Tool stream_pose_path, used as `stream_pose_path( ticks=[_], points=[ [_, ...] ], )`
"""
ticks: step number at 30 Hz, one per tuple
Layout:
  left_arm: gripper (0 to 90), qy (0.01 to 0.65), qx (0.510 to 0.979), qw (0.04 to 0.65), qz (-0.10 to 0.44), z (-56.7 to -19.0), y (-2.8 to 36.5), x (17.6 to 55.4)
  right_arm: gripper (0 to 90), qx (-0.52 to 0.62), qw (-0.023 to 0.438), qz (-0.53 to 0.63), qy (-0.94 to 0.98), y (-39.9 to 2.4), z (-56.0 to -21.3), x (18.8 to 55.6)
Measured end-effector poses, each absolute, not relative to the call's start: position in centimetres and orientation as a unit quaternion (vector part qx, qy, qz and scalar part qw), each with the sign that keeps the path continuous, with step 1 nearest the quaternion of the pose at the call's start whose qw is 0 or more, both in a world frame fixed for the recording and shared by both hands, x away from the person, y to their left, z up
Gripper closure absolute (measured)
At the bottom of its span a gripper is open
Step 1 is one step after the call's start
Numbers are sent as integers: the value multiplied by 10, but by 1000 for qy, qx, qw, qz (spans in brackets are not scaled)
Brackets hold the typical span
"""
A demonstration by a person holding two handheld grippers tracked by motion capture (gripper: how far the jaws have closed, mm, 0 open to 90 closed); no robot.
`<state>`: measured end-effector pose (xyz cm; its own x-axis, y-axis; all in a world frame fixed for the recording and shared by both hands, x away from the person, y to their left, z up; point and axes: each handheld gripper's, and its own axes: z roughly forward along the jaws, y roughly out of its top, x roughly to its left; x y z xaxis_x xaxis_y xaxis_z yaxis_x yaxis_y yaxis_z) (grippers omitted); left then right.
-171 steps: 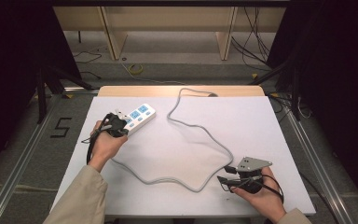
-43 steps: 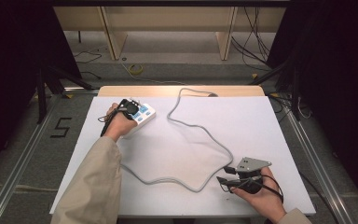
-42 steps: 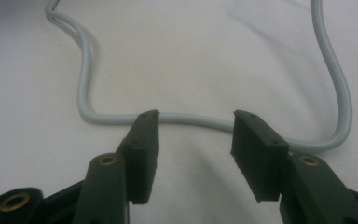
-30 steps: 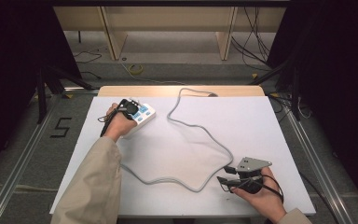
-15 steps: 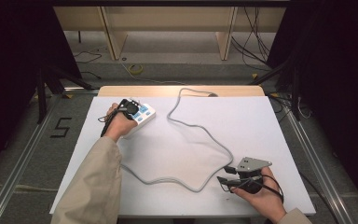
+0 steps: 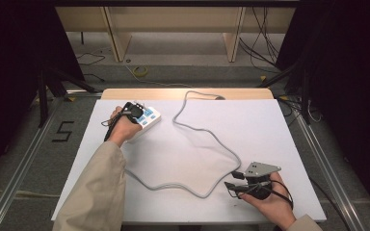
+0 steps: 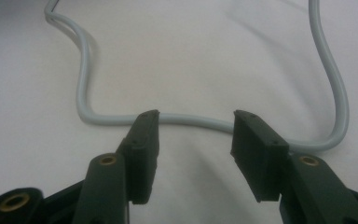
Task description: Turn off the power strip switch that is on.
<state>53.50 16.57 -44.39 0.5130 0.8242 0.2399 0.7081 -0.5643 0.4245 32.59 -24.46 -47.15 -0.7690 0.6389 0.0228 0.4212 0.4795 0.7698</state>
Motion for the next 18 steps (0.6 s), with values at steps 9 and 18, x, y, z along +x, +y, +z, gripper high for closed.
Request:
stream_pose_path(
  ticks=[9,18],
  points=[
    [898,447,857,139,214,-444,166,534,521,313,135,404,849,-245,-471,326],
    [898,451,855,152,208,-440,170,533,520,313,136,405,848,-245,-471,326]
  ],
)
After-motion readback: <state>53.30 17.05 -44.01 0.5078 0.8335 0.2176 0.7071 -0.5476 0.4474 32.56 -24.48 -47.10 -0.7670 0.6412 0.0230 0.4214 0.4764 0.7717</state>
